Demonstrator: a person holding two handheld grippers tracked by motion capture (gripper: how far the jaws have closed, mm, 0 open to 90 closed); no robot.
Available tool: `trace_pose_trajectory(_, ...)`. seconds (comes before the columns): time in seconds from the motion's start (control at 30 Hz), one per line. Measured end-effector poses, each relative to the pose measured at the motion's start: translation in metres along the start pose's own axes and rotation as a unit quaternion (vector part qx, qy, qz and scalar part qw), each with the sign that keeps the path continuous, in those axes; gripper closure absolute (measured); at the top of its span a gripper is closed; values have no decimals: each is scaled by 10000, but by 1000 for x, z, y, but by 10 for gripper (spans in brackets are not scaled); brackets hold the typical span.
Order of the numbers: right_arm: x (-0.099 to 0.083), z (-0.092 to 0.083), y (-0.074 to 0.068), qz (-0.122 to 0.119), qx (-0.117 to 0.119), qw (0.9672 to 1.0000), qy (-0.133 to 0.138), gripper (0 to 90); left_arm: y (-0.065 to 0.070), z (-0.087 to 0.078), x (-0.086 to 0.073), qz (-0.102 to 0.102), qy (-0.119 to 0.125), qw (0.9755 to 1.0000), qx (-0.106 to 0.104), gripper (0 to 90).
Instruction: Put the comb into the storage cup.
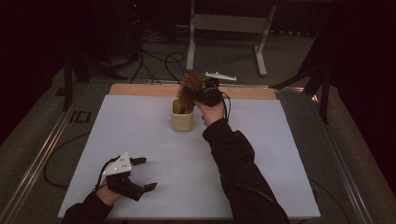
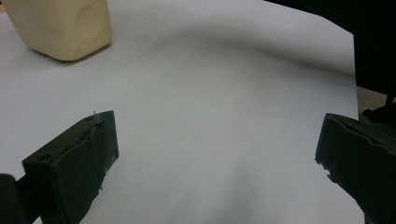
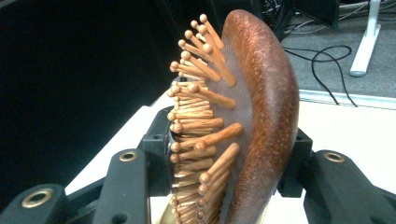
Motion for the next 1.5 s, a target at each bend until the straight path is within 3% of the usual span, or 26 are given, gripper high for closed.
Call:
trace_pose_trajectory(0.5,1,-2,14,117,117,9998,-140,487,0,1,0,-4,-29,10000,-24,0)
trace_pose_trajectory(0.97,3,1,14,-92,78,9997,-220,432,0,1,-1,-4,-27,10000,-34,0)
trace_pose_trajectory(1.27,7,-9,13,-190,146,9996,-156,253,0,2,-1,2,-25,10000,-46,0)
trace_pose_trajectory(1.5,3,-13,15,-329,246,9987,-294,136,0,2,-1,-3,-27,10000,-60,0)
Point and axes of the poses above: each handheld gripper's, and its own axes: z roughly forward along the jaws, x roughly out of its top, y roughly to its right, the point moved 2 cm from there along z, roughly forward along the jaws, and after that the axes turned 6 degrees about -y, right-handed, at the moved point
